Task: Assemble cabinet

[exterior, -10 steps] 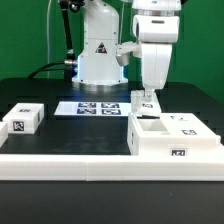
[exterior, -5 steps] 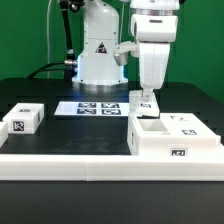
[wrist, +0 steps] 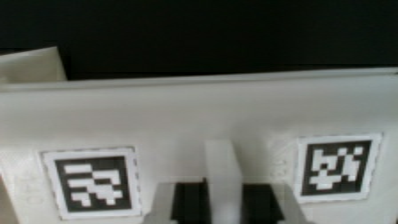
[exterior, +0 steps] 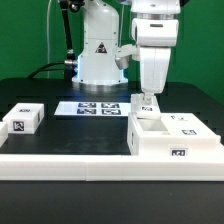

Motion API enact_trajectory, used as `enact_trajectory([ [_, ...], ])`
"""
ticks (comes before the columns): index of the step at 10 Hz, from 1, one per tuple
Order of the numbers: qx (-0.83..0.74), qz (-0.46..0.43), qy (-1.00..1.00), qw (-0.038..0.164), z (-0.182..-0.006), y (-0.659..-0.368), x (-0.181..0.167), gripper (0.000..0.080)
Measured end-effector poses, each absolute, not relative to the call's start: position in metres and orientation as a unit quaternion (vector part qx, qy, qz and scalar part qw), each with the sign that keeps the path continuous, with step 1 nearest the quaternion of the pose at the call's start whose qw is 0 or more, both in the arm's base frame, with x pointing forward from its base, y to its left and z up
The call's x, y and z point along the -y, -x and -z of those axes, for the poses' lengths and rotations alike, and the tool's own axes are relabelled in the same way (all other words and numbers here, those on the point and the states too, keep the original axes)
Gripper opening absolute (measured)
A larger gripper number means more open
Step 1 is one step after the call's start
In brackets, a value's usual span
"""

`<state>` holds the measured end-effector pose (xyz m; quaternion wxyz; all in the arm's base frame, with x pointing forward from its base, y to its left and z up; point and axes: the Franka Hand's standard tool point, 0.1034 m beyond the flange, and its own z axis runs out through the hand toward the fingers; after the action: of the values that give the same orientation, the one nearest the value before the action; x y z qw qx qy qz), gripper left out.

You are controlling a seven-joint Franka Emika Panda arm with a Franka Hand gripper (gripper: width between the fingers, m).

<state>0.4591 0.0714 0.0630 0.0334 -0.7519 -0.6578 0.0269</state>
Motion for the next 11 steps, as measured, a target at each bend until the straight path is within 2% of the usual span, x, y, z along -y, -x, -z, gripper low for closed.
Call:
enact_trajectory([
  [11,0.663,-0.025,0.747,0.034,-0.0631,-0.4619,-0.0684,0.0069],
])
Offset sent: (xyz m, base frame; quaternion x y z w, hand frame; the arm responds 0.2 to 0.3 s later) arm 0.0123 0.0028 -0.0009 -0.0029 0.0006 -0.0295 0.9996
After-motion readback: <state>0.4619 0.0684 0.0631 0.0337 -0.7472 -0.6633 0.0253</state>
